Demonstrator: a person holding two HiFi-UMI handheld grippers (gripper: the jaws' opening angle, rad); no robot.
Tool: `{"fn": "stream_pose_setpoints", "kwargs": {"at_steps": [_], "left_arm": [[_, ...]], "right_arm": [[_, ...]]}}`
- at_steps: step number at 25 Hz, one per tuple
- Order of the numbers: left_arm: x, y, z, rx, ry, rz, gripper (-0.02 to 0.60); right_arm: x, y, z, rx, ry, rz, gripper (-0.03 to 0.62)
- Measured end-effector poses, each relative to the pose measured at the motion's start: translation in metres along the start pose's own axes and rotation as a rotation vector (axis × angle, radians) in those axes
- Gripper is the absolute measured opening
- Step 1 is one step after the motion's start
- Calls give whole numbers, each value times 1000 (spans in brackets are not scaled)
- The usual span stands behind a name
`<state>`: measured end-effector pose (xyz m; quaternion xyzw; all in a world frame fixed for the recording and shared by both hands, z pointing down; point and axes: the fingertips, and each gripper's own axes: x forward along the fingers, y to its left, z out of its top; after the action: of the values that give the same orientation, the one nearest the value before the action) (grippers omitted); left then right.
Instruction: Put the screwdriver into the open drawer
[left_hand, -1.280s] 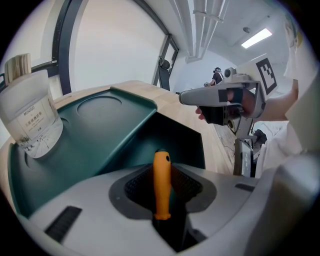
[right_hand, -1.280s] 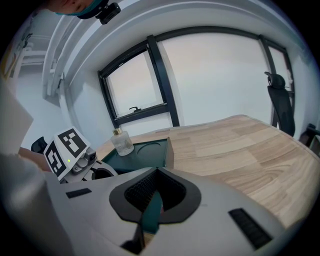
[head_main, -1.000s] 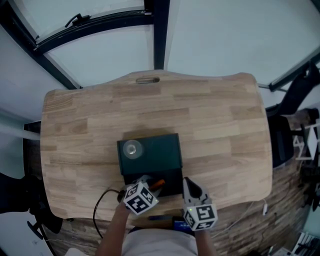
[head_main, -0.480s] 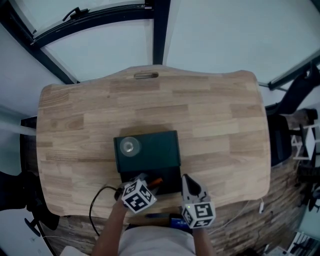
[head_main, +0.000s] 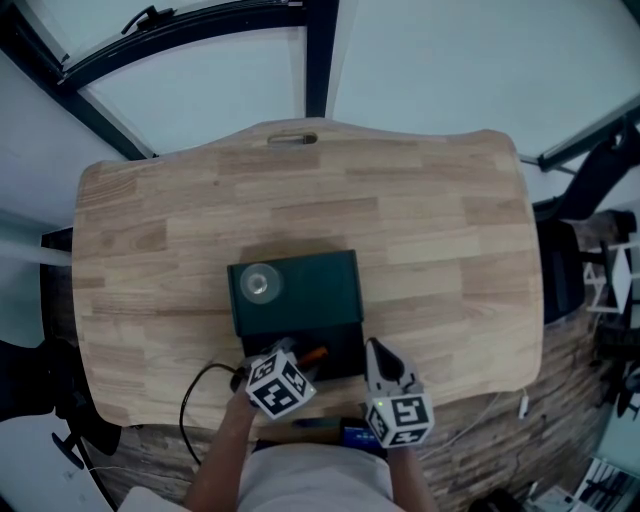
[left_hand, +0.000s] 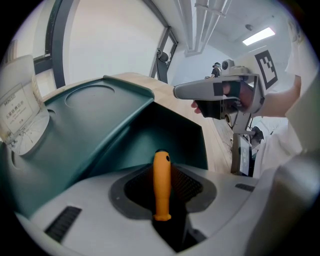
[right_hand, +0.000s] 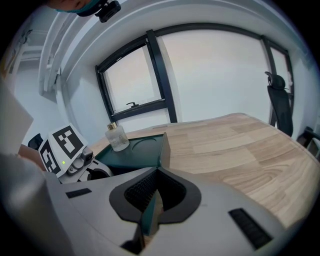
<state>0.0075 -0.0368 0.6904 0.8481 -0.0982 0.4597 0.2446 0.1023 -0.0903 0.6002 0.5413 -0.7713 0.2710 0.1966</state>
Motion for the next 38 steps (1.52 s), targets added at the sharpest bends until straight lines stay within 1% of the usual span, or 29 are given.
{"fn": "stream_pose_setpoints", "kwargs": {"at_steps": [10,15,20,22,27,32,34,35,36,37,38], "left_arm": [[2,-4,-2,17,13,-12,112],[3,-4,-2,20,1,0,130],[1,-3,0,19,1,-13,158],[-2,-3,3,14,-17,-13,158],[-13,2,14,-11,-80,15,158],[-25,4,20,-36,-120,2,158],[-30,7,23,-49,-143,20,156],[-32,10,25,-56,-160,42,156],[-36,14,27,-63,-182,71,127],[-39,18,28,-69,-203,96,24],[-42,20,30,-75,-215,110,-2]], "right_arm": [[1,-1,0,3,1,9,-3],[-1,-2,-2,4,-2,5,-3],[-3,-2,-1,5,-5,1,-3],[-5,-3,-1,6,-9,1,-3],[-5,-3,3,1,-18,4,-3],[-7,-1,7,-7,-27,11,-3],[-9,0,7,-8,-30,11,-3],[-10,1,8,-9,-33,11,-3],[-11,2,8,-9,-36,12,-3],[-12,2,8,-10,-39,13,-3],[-12,2,9,-11,-41,13,-3]]}}
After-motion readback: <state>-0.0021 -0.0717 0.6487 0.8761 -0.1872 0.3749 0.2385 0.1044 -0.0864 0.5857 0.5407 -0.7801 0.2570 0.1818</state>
